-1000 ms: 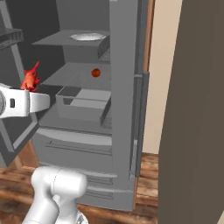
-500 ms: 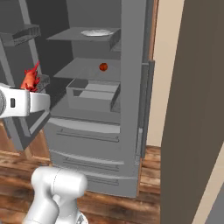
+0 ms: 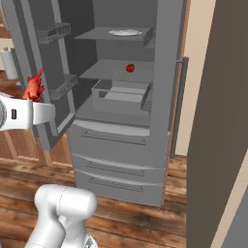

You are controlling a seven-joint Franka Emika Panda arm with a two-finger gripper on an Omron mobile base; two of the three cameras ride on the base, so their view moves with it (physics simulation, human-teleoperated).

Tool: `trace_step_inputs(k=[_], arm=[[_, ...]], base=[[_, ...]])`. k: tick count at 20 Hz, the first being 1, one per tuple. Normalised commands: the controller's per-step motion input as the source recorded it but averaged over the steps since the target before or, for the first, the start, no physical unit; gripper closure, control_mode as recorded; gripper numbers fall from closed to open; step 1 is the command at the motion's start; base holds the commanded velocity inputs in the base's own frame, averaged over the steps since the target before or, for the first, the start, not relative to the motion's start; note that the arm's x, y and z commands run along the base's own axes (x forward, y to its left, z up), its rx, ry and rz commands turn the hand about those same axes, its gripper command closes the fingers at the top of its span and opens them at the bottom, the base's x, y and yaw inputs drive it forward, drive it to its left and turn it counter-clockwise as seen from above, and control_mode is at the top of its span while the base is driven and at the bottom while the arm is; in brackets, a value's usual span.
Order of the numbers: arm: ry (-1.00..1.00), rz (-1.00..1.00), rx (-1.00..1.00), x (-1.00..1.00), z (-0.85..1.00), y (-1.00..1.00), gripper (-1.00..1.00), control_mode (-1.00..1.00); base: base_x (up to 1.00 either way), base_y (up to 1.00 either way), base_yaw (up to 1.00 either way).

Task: Transport the fish from the fridge to the microwave and turn on the microwave.

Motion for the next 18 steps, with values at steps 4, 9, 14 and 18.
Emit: trace_step_inputs(k=[4,9,14,18], arm=[[0.0,0.0,0.0,0.0,0.0,0.0,1.0,1.0],[0.0,0.0,0.0,0.0,0.0,0.0,1.0,1.0],[0.0,0.0,0.0,0.0,0.0,0.0,1.0,1.0],[0.0,0.0,0.0,0.0,0.0,0.0,1.0,1.0]], base=[[-0.25,0.39,0.14],[-0.2,0.36,0.16],[-0.13,0.49,0.11],[-0.06,0.66,0.07]])
